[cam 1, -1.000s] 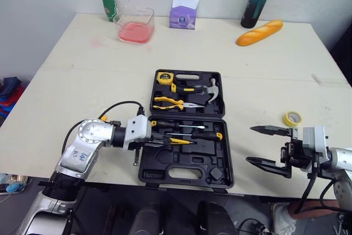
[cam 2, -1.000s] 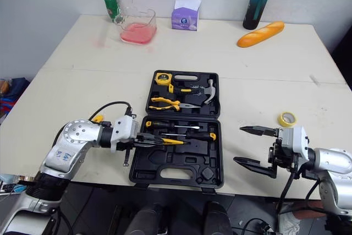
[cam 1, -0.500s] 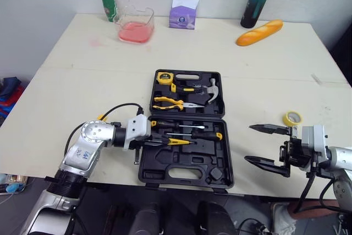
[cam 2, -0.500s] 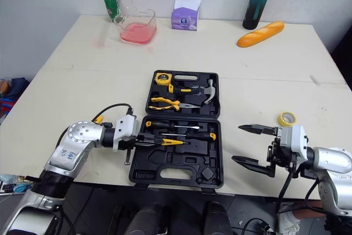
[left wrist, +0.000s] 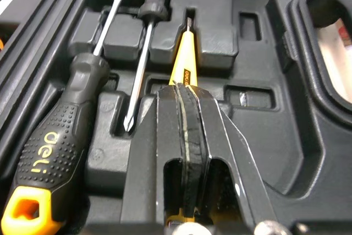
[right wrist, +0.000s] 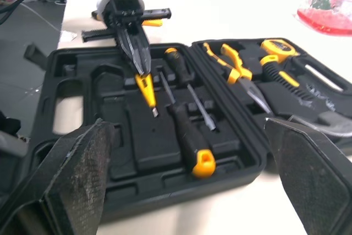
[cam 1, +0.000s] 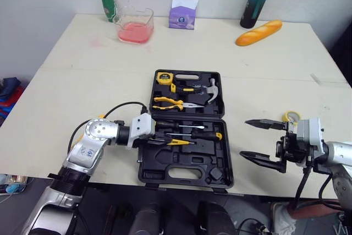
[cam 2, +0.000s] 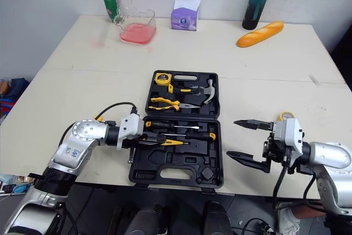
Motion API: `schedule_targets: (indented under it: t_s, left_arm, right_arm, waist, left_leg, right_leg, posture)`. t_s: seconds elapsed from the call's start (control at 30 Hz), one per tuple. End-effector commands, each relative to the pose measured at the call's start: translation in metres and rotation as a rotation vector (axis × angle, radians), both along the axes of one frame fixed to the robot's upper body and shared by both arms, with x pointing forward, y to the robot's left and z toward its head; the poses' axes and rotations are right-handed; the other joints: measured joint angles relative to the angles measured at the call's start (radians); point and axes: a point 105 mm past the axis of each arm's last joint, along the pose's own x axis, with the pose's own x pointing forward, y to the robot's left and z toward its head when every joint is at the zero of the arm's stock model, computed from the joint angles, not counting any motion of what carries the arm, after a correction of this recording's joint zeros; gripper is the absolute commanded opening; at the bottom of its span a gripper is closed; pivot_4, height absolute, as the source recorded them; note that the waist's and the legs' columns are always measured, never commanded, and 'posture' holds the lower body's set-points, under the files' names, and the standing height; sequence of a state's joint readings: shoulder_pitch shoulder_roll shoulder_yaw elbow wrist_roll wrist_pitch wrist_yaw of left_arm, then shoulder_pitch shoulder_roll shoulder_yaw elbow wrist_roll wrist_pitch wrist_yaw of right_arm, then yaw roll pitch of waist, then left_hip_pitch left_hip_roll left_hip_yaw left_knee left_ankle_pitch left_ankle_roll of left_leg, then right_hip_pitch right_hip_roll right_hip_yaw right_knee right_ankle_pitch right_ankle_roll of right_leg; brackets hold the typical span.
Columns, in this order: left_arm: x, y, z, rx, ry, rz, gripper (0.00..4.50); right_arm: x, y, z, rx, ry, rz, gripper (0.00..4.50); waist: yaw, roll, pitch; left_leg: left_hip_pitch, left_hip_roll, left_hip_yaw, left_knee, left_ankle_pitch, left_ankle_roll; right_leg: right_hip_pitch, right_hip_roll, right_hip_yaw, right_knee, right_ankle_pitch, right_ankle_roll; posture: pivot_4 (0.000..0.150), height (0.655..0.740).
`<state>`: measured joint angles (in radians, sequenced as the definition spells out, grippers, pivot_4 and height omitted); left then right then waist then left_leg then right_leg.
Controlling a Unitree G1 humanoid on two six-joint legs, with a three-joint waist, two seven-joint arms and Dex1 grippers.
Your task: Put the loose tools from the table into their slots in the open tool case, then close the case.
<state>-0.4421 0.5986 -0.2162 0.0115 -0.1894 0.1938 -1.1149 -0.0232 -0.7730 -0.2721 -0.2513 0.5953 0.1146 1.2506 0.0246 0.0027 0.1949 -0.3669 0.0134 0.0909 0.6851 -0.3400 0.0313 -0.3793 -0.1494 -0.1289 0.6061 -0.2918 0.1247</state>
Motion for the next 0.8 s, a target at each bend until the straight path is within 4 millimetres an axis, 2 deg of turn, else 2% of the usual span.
schedule_targets:
  t_s: [0.03,0.2,0.33,0.47,0.57,0.67,0.73,0.8]
  left_arm:
    - [0.0,0.006,-0.022,0.073,0.082,0.059,0.05]
    - [-0.012,0.007,-0.03,0.116,0.099,0.009,0.05]
    - [-0.01,0.004,-0.022,0.072,0.082,0.02,0.05]
    - [-0.012,0.004,-0.007,0.058,-0.014,-0.03,0.05]
    - [-0.006,0.004,0.022,-0.05,-0.146,-0.018,0.05]
    - [-0.008,0.023,0.048,-0.15,-0.187,0.036,0.9]
    - [-0.007,0.038,0.058,-0.18,-0.213,0.101,1.75]
    - [-0.005,0.066,0.066,-0.189,-0.217,0.211,2.78]
  right_arm:
    - [-0.001,0.008,0.009,-0.002,-0.026,0.027,4.5]
    - [0.0,0.009,0.013,-0.007,-0.029,0.021,4.5]
    - [0.0,0.005,0.013,-0.009,-0.026,0.01,4.5]
    - [0.001,-0.007,0.01,-0.008,-0.021,-0.043,4.5]
    - [0.004,-0.024,0.009,-0.022,-0.025,-0.109,4.5]
    - [0.007,-0.047,0.014,-0.03,-0.049,-0.214,4.5]
    - [0.008,-0.061,0.019,-0.017,-0.067,-0.284,4.5]
    - [0.012,-0.084,0.036,0.084,-0.09,-0.412,4.5]
  waist:
    - [0.001,0.0,0.0]
    - [-0.001,0.0,0.0]
    - [-0.001,0.001,-0.001]
    - [-0.001,0.001,-0.001]
    - [-0.001,0.001,-0.001]
    - [-0.001,0.001,-0.001]
    - [-0.002,0.001,0.0]
    - [-0.006,0.001,0.0]
  left_leg:
    - [0.0,0.0,0.0,0.0,0.0,0.0]
    - [0.001,0.0,0.0,0.0,0.0,0.0]
    - [0.001,0.0,0.0,0.0,0.0,0.0]
    - [0.0,0.0,0.0,0.0,0.0,0.0]
    - [0.0,0.0,0.0,0.0,0.0,0.0]
    - [-0.001,0.0,0.0,0.0,0.0,0.0]
    - [-0.001,0.001,0.0,0.0,0.0,0.0]
    - [-0.001,0.001,0.0,0.0,0.0,0.0]
  right_leg:
    - [0.0,0.0,0.0,0.0,0.0,0.0]
    - [0.0,0.0,0.0,0.0,0.0,0.0]
    - [0.0,0.0,0.0,0.0,0.0,0.0]
    - [0.0,0.0,0.0,0.0,0.0,0.0]
    - [0.0,0.0,0.0,-0.001,0.0,0.0]
    - [0.0,0.0,0.0,-0.001,0.0,0.0]
    - [-0.001,0.0,0.0,-0.001,0.0,0.0]
    - [-0.001,0.0,0.0,-0.001,0.0,0.0]
  posture:
    - [0.15,0.74]
    - [0.15,0.74]
    - [0.15,0.74]
    - [0.15,0.74]
    - [0.15,0.74]
    - [0.15,0.74]
    - [0.15,0.74]
    - [0.15,0.74]
